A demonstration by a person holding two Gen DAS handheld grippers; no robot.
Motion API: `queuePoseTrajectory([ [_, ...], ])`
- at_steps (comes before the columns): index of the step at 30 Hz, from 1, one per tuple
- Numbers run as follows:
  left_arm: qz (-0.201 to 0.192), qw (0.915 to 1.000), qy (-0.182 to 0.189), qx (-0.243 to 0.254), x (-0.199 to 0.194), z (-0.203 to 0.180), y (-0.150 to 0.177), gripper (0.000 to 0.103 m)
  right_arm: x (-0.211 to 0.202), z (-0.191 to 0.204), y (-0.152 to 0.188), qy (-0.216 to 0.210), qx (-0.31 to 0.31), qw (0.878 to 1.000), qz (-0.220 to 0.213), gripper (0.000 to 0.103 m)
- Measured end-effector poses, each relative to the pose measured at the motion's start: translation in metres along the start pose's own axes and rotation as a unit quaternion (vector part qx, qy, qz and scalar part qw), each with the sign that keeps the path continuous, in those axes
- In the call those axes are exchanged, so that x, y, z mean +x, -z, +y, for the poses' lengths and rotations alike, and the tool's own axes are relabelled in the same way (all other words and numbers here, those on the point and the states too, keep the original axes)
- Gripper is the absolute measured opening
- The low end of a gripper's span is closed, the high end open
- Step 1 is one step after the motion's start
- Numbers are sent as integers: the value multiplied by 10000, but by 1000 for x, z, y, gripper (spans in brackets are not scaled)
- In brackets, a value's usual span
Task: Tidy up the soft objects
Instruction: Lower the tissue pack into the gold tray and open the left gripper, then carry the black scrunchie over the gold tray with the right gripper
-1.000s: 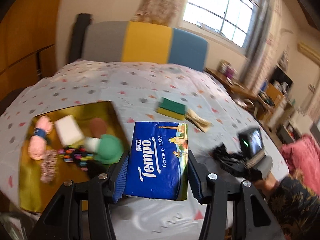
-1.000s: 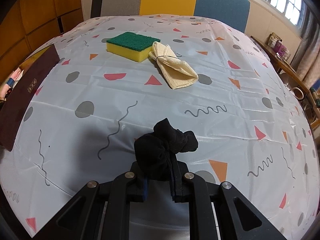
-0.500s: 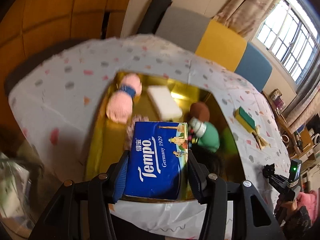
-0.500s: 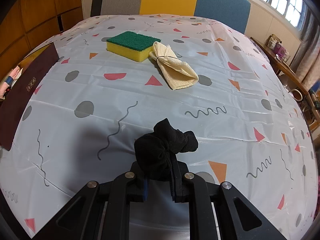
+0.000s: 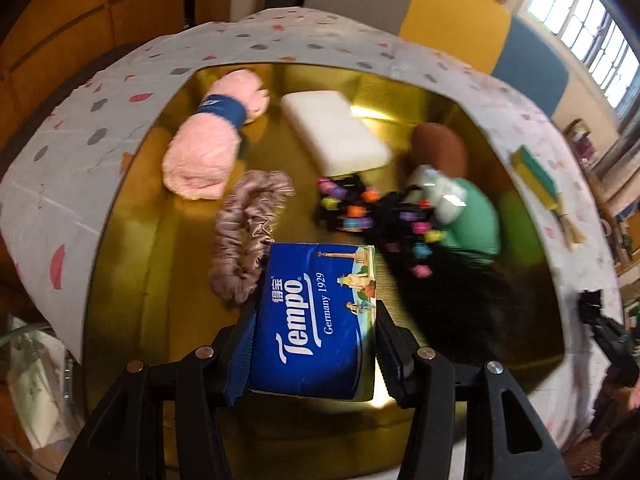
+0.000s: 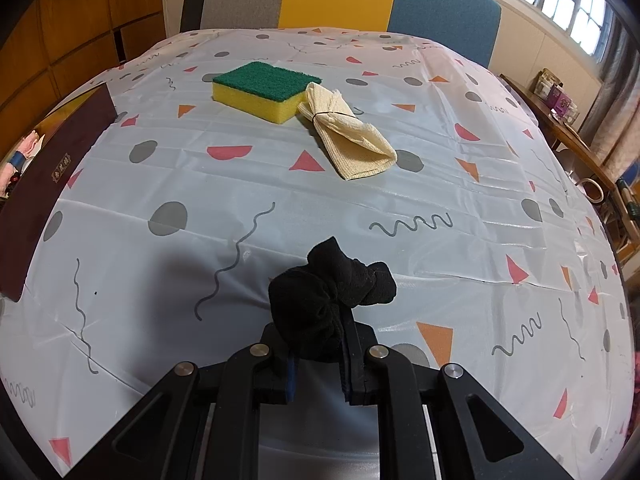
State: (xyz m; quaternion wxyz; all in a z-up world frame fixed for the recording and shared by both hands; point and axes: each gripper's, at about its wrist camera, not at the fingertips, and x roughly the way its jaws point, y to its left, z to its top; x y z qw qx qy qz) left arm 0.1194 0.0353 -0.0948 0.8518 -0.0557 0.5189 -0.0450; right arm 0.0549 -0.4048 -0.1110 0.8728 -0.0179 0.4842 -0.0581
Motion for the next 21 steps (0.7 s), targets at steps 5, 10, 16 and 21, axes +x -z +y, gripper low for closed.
queuePoseTrajectory([
  [5,-55,9995,-321,-26,5,13,-5,54,0,0,0,14,-8,10000,-2,15],
  [10,-120,9997,-195,-15,0,11,-2,65,1,1,0,36,-27,10000,-1,15],
  [16,-447,9984,-333,37,-24,6,8,70,1,2,0,72,-70,9999,1,15],
  [21,-857,9949,-516,136,-50,-3,14,70,1,4,0,103,-114,9999,0,16],
])
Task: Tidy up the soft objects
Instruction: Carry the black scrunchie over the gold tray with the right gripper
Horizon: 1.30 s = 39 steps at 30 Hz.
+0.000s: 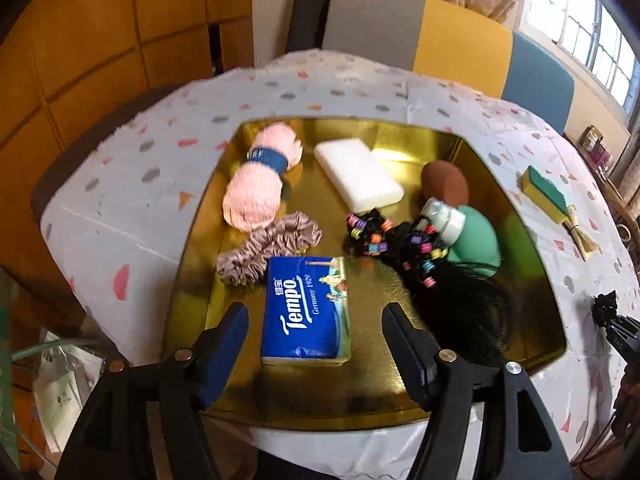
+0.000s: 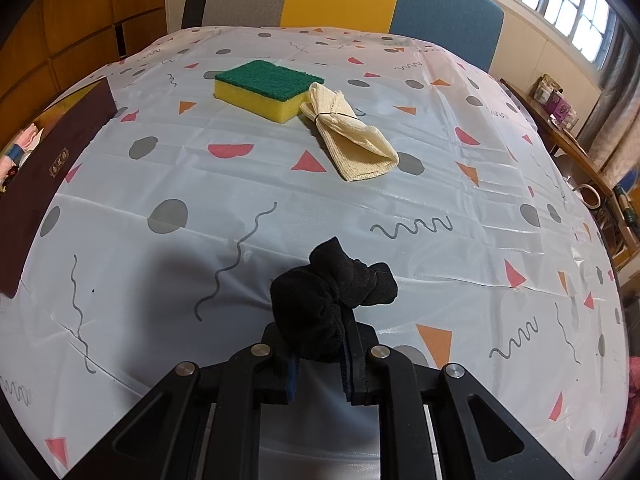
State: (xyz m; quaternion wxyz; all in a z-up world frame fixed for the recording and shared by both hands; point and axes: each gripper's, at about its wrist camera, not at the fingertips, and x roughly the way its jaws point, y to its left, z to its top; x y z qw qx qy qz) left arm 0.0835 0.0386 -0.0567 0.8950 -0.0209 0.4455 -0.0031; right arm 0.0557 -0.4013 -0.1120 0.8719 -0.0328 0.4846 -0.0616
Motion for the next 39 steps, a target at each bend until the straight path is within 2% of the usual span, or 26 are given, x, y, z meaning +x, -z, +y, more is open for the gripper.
queuePoseTrajectory([
  [12,-717,9971,156,194,-49,-16,-4,70,0,0,-1,-3,57,10000,29,16],
  [17,-724,9969,243,194,-54,-16,0,70,0,0,-3,-30,42,9999,107,16],
  [27,-678,9971,314,105,-53,-5,8,70,-2,4,-6,74,399,9989,234,13],
  [33,-685,9971,341,7,-51,3,9,70,-14,20,-12,-442,619,9968,252,13],
  [39,-703,9972,228,-64,-50,13,9,70,-54,67,-35,-1179,358,9920,-266,13],
])
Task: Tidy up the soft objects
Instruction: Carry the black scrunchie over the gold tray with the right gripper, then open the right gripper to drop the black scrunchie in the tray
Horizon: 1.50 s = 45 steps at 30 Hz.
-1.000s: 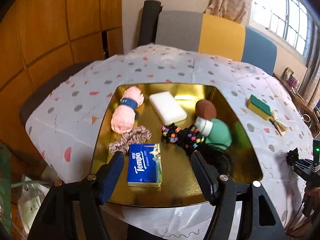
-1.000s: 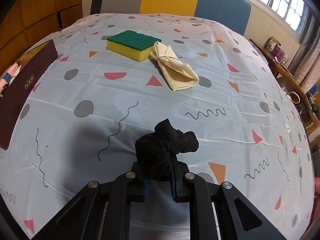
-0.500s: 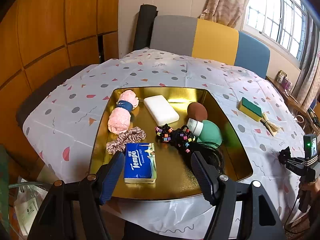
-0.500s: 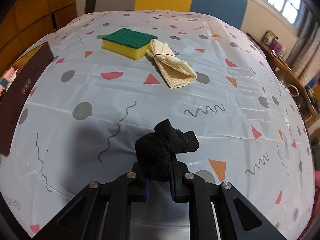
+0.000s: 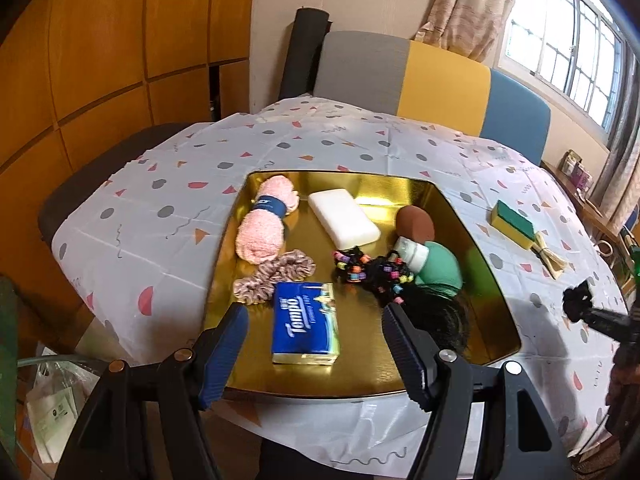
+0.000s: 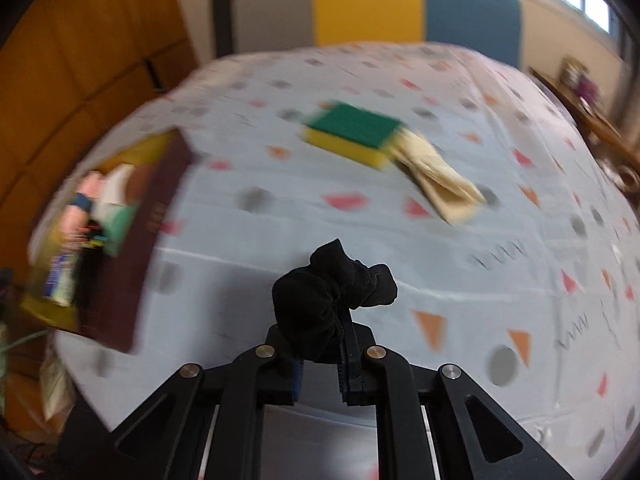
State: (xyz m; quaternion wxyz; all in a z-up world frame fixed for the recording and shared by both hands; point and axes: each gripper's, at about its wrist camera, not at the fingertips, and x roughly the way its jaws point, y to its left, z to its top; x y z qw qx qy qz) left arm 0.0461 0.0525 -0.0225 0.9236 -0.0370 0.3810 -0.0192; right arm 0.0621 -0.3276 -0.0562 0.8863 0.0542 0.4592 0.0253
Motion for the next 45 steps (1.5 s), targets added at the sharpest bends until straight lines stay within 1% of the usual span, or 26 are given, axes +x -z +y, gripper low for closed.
queuePoseTrajectory([
  [5,20,9998,-151,-163,1,15,-1,70,-17,68,-18,-775,-531,9951,-297,13],
  [9,1,9990,-284,-350,0,32,-2,70,-22,138,-27,-1406,-1131,9829,-370,13],
  [13,2,9984,-366,-437,0,43,-2,70,-9,201,-25,-1817,-1639,9695,-150,13],
  [15,3,9983,-355,-454,0,45,0,70,5,228,-20,-1846,-1908,9641,46,13],
  [18,-19,9985,-355,-422,-3,46,0,70,33,254,-13,-1790,-2089,9605,427,13],
  [20,-35,9985,-356,-404,-4,47,0,70,54,264,-9,-1587,-2122,9619,674,13],
  [22,-60,9986,-353,-400,-5,47,-1,70,70,264,-8,-1440,-2076,9637,866,14],
  [24,-58,9986,-351,-382,-5,46,0,70,81,263,-7,-1385,-2012,9641,1038,16],
  [26,-51,9987,-346,-369,-5,46,1,70,88,263,-8,-1303,-1974,9653,1109,19],
  [28,-25,9988,-332,-367,-4,46,1,70,94,262,-6,-1177,-1956,9671,1119,20],
  [32,-42,9990,-320,-305,-6,43,3,70,93,257,-5,-1134,-1895,9695,1061,21],
  [34,-39,9991,-311,-289,-6,42,3,70,93,260,-6,-1108,-1881,9706,1012,26],
  [36,-51,9991,-316,-274,-7,41,3,70,87,258,-8,-1219,-1760,9722,948,42],
  [37,-52,9991,-319,-263,-8,41,3,70,83,257,-8,-1268,-1739,9726,883,47],
  [38,-65,9991,-321,-254,-9,40,2,70,80,257,-9,-1290,-1746,9728,808,49],
  [40,-80,9992,-326,-231,-10,39,1,70,71,260,-12,-1331,-1766,9728,688,56],
  [42,-105,9992,-331,-208,-12,38,1,70,60,259,-13,-1354,-1777,9735,496,59],
  [45,-127,9992,-335,-149,-14,34,0,70,47,255,-15,-1333,-1772,9747,265,60],
])
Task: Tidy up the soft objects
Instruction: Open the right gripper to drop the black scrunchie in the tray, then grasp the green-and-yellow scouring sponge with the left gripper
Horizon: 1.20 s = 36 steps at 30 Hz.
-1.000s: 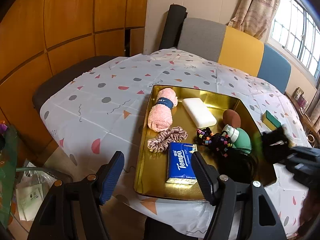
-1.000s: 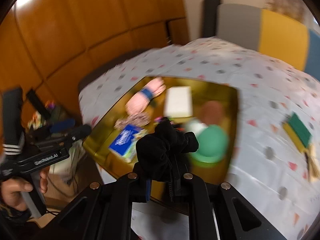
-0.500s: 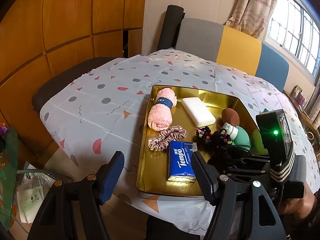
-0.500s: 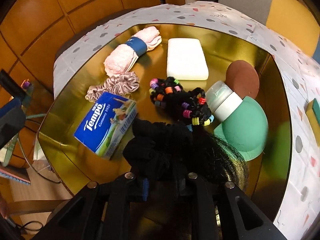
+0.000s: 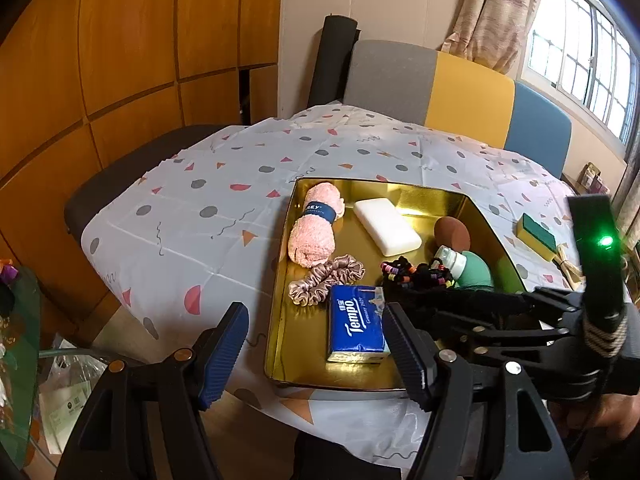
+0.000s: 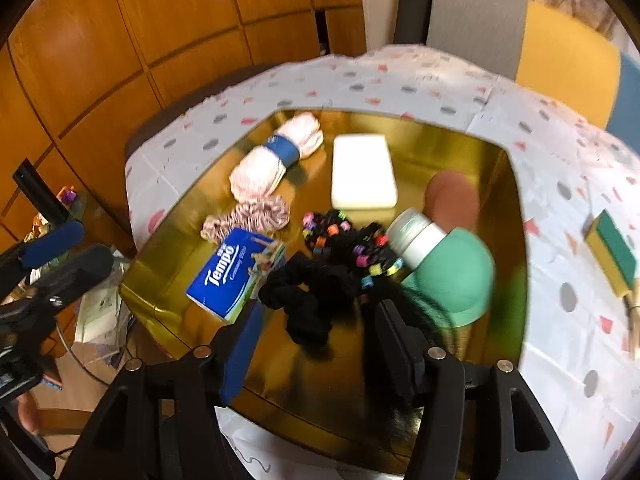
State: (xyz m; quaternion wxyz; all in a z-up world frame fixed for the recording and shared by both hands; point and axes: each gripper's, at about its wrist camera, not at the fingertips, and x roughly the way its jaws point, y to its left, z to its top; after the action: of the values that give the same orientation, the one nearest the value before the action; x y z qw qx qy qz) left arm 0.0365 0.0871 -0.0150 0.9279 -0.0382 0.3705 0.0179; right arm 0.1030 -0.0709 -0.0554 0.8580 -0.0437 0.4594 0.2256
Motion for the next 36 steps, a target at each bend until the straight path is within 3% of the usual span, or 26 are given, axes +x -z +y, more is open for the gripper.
queuePoseTrajectory([
  [9,-45,9997,36,229,-7,-17,0,70,-43,-28,10,238,263,9979,-548,63],
  [20,-91,9978,175,630,-12,-47,-3,70,-88,-92,29,807,687,9902,-908,65],
  [36,-74,9887,525,1404,-12,-114,-7,70,-139,-216,80,1828,1688,9632,-1014,67],
])
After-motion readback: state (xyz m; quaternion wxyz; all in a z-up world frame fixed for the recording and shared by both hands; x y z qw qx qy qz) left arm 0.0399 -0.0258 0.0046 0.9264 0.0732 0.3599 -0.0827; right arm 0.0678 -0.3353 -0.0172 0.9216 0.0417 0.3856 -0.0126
